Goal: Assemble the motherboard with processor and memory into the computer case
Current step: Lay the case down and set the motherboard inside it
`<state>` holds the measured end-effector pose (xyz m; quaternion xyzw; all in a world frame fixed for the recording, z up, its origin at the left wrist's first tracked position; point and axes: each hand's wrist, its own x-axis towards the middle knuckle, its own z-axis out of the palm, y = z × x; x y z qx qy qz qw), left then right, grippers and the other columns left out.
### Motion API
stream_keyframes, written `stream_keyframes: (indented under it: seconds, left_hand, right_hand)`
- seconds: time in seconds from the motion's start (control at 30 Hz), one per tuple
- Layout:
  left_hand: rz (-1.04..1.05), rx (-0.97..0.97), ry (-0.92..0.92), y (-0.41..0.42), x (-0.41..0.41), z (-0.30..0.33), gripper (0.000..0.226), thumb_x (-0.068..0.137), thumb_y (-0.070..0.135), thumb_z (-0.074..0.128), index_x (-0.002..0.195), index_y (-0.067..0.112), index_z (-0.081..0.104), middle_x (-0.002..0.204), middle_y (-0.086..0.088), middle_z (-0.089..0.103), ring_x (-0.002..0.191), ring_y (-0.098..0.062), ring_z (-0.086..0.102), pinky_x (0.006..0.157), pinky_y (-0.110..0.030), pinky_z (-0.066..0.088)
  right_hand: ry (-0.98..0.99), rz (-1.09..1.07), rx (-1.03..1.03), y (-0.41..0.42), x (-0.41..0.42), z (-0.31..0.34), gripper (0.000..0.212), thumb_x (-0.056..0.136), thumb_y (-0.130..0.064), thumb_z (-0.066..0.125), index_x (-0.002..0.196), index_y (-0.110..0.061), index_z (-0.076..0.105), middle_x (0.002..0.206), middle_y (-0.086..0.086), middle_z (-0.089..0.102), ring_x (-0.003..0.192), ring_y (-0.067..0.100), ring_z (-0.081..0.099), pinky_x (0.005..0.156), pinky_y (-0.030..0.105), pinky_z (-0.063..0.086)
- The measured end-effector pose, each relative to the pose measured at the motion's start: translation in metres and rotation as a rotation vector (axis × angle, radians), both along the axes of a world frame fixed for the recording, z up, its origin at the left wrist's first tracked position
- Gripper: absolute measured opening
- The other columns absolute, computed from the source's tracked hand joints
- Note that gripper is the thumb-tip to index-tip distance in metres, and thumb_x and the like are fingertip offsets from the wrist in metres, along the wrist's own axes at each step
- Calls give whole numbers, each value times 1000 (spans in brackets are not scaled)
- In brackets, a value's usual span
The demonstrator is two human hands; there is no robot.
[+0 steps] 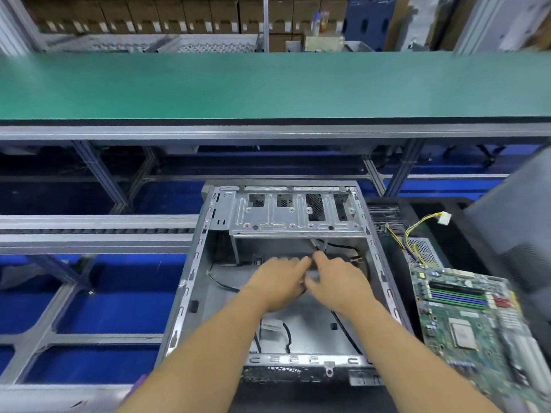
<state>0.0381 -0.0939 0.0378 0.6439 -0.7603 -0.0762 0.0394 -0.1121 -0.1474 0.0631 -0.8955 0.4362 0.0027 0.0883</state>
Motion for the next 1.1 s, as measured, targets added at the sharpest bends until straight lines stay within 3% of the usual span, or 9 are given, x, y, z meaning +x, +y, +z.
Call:
stream_keyframes:
  seconds: [0.07, 0.17, 0.37, 0.47, 0.63, 0.8, 0.87, 0.97, 1.1]
  left_hand:
    - [115, 179, 14, 8, 11, -15, 31, 103, 38, 39, 124, 17, 44, 114, -9, 63, 106, -31, 55, 86, -39, 35]
    - [183, 166, -71, 12, 30, -20, 36, 105, 40, 34, 135, 24, 44, 130, -2, 56, 120, -27, 46, 98, -40, 34]
    - [623, 291, -29, 16, 46, -24, 41, 98, 27, 42, 137, 14, 39, 137, -7, 45, 124, -29, 46, 94, -41, 42]
    - [620, 332, -163, 19, 50, -25, 38, 93, 24, 45, 130, 15, 43, 131, -6, 48, 116, -30, 55, 92, -40, 40]
    - [601, 344, -315, 26, 69, -25, 38, 95, 31, 47, 130, 17, 47, 128, -5, 55, 112, -27, 59, 93, -38, 39]
    - [584, 629, -273, 28, 64, -28, 34, 93, 23, 47, 125, 18, 59, 128, -4, 62, 114, -25, 60, 90, -33, 49]
    - [418, 616, -257, 25, 57, -31, 32, 94, 21, 45, 121, 16, 61, 124, -6, 63, 110, -28, 62, 90, -37, 52]
    - [183, 357, -258, 16, 49, -21, 25, 92, 24, 43, 106, 14, 62, 109, -10, 67, 98, -33, 64, 78, -37, 48]
    - [-70, 129, -270, 6, 28, -10, 28, 94, 28, 42, 112, 12, 56, 113, -11, 59, 103, -32, 56, 81, -41, 43]
  right_hand:
    - [147, 4, 155, -5, -6, -11, 40, 94, -40, 55, 126, -18, 45, 112, 9, 65, 102, 35, 65, 74, 38, 48]
    - [275, -38, 214, -5, -8, -24, 33, 92, -9, 49, 125, -10, 52, 116, 13, 63, 105, 35, 64, 73, 37, 49]
    - [187, -465, 259, -48, -6, -36, 26, 96, -7, 52, 120, -3, 62, 117, 17, 67, 109, 33, 66, 76, 35, 50]
    - [97, -575, 335, -52, 4, -41, 16, 94, -6, 60, 109, -5, 64, 116, 17, 69, 107, 32, 67, 66, 31, 50]
    - [-629, -830, 424, -61, 26, -55, 22, 86, 5, 61, 66, -3, 55, 70, 14, 68, 63, 24, 67, 55, 33, 56]
    - [-1344, -905, 911, -69, 42, -49, 16, 90, 9, 60, 102, -1, 58, 85, 6, 62, 78, 17, 61, 80, 27, 57]
    - [-1161, -902, 888, -69, 37, -54, 10, 92, 4, 63, 102, 2, 61, 91, 17, 69, 75, 24, 68, 65, 27, 59]
    - [-429, -659, 474, -64, 34, -60, 17, 98, -15, 58, 99, -1, 68, 104, 22, 72, 91, 37, 68, 75, 37, 57]
    - [-316, -651, 465, -55, 54, -60, 30, 101, -29, 53, 122, -12, 66, 122, 13, 68, 113, 35, 64, 81, 36, 48]
